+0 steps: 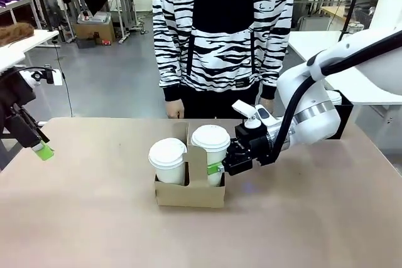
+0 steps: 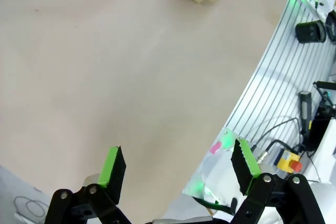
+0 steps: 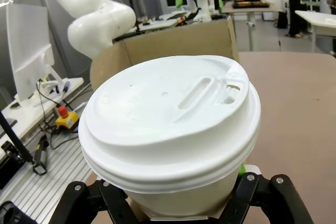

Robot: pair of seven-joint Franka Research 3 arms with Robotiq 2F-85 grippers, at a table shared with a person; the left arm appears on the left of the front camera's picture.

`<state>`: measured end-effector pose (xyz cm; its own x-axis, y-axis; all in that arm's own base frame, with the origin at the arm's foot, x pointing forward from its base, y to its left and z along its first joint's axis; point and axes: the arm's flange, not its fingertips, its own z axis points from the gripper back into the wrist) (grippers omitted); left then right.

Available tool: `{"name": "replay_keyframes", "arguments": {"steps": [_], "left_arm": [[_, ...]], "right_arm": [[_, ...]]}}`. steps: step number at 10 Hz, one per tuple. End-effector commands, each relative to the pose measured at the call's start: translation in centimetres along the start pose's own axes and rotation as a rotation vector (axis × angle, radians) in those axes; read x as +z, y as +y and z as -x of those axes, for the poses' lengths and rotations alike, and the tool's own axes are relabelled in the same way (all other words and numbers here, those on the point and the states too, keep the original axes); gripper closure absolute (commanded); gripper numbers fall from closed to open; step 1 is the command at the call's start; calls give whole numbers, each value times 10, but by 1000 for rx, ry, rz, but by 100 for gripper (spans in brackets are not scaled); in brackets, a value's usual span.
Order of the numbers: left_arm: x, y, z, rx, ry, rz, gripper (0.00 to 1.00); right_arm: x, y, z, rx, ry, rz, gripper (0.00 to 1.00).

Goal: Pour a drink into a cup and package it in a carrier.
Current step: Insert the held 600 ml Paper Cup into the Cup Carrier.

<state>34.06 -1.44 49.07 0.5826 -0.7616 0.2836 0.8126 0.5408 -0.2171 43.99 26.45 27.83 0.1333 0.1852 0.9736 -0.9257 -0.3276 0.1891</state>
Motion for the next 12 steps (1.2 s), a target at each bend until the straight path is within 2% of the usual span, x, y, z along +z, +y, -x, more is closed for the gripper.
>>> {"name": "replay_keyframes", "arguments": {"steps": [1, 4, 5, 9, 12], "left_arm": [[2, -1, 0, -4, 2, 6, 0], [2, -1, 0, -4, 2, 6, 0], [2, -1, 0, -4, 2, 6, 0], [2, -1, 0, -4, 2, 6, 0], [2, -1, 0, -4, 2, 6, 0]], "right_arm": [[-3, -9, 7, 43, 33, -48, 19], [-4, -13, 19, 54, 37, -46, 19], [-2, -14, 19, 66, 46, -38, 0], [19, -15, 13, 68, 104, -3, 0], [51, -6, -2, 83, 111, 44, 0]]}}
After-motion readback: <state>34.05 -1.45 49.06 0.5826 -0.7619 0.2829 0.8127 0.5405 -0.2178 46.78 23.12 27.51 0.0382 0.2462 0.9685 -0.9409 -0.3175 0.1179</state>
